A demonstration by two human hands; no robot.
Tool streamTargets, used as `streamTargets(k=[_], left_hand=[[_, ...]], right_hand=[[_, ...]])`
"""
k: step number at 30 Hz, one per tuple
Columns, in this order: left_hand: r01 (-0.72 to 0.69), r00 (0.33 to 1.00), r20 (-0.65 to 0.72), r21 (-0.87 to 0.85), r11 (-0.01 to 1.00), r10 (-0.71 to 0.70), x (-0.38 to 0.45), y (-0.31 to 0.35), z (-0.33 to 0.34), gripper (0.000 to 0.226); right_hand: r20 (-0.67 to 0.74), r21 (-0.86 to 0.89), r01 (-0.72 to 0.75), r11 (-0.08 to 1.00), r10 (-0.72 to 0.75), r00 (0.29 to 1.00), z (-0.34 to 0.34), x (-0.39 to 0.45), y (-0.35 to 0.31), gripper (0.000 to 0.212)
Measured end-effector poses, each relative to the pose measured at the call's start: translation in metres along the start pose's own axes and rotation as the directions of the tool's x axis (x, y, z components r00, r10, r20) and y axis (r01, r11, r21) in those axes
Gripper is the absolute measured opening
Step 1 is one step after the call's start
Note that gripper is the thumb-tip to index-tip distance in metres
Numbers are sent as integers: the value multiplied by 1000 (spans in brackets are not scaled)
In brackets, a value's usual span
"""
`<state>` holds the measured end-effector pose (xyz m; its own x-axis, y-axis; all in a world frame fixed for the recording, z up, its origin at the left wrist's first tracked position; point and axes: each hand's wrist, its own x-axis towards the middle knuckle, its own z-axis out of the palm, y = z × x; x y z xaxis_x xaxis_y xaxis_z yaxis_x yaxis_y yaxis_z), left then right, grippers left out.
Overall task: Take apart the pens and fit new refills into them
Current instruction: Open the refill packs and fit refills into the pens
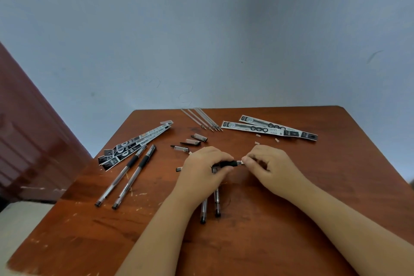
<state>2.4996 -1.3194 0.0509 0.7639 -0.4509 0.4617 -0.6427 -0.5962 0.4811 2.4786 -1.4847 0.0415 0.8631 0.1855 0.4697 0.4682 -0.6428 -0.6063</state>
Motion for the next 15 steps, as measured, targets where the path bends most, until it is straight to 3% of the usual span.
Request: streamTargets(k=[2,5,10,15], left_hand=[[0,1000,1,2,1000,0,0,0,0,16],[12,1000,-20,-2,1000,-12,0,0,-3,16],[19,999,-28,-17,1000,-19,1,1,-3,16],[16,1000,-12,-17,1000,-16,-1,1,-2,19]], right_hand=[[-14,2,-9,1000,9,1000,1,1,-1,45],[-24,81,-75,994,77,997,-2,0,-2,23],[-65,95,-16,995,22,998,-1,-2,-3,12],[-58,52,2,999,1,998,-2,0,-3,37]])
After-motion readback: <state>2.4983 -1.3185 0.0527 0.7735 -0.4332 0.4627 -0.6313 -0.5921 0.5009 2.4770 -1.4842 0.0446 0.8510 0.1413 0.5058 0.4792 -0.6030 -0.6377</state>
